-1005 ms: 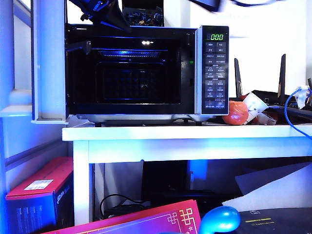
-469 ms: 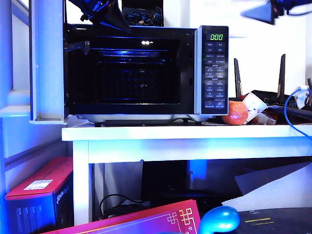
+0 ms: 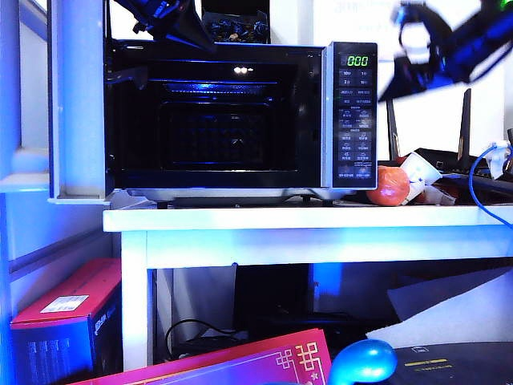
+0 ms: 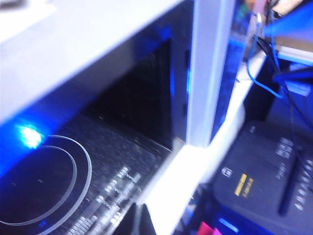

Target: Open the microwave door, place the orange inside the microwave, then close the microwave door.

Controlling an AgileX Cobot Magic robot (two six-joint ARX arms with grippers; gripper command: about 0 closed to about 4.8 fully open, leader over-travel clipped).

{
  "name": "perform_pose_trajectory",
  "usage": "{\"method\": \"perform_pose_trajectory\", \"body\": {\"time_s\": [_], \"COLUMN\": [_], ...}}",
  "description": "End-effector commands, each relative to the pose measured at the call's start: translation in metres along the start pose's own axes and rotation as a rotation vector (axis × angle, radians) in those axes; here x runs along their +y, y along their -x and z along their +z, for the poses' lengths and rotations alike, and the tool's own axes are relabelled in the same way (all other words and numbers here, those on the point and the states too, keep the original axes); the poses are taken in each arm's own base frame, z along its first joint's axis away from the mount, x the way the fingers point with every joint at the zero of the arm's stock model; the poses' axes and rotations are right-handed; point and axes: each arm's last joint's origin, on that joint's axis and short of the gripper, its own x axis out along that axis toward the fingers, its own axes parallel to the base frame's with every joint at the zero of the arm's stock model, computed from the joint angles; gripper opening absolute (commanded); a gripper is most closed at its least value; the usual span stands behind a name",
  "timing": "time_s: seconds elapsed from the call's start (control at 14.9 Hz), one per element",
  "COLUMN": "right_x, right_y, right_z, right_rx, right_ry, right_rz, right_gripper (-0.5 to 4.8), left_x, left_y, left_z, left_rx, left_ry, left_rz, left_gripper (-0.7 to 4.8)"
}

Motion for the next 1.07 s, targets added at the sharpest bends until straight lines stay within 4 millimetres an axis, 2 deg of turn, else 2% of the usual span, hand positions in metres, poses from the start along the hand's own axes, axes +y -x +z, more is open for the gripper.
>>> {"method": "perform_pose_trajectory", "body": {"time_s": [0.07,0.2,0.33,0.4,0.6,0.67,0.8,1.07], "right_x": [-0.005,-0.007,-0.009,-0.01,-0.011,-0.011,-0.011,-0.017], "right_y": [-0.014,-0.027,-0.04,-0.044,-0.056,-0.06,-0.067,-0.087], "right_z": [-0.017,-0.029,-0.039,-0.043,-0.055,-0.059,-0.068,-0.067], "right_rx": [0.051,0.05,0.026,0.02,-0.001,-0.004,-0.008,-0.027], "right_ry": [0.004,0.008,0.021,0.026,0.035,0.037,0.038,0.042], "right_rz": [-0.053,-0.06,-0.09,-0.105,-0.104,-0.106,-0.106,-0.084], "right_gripper": [4.71,4.7,4.25,4.25,4.39,4.68,4.76,4.79], "left_x": [-0.001,-0.001,-0.001,-0.001,-0.001,-0.001,-0.001,-0.001], "left_y": [0.001,0.001,0.001,0.001,0.001,0.001,0.001,0.001], "left_z": [0.003,0.003,0.003,0.003,0.003,0.003,0.003,0.003], "left_rx": [-0.021,-0.021,-0.021,-0.021,-0.021,-0.021,-0.02,-0.02], "left_ry": [-0.02,-0.02,-0.02,-0.02,-0.02,-0.02,-0.02,-0.02], "left_rz": [0.001,0.0,0.0,0.0,0.0,0.0,0.0,0.0], "left_gripper": [-0.05,-0.05,-0.05,-0.05,-0.05,-0.05,-0.05,-0.05]}}
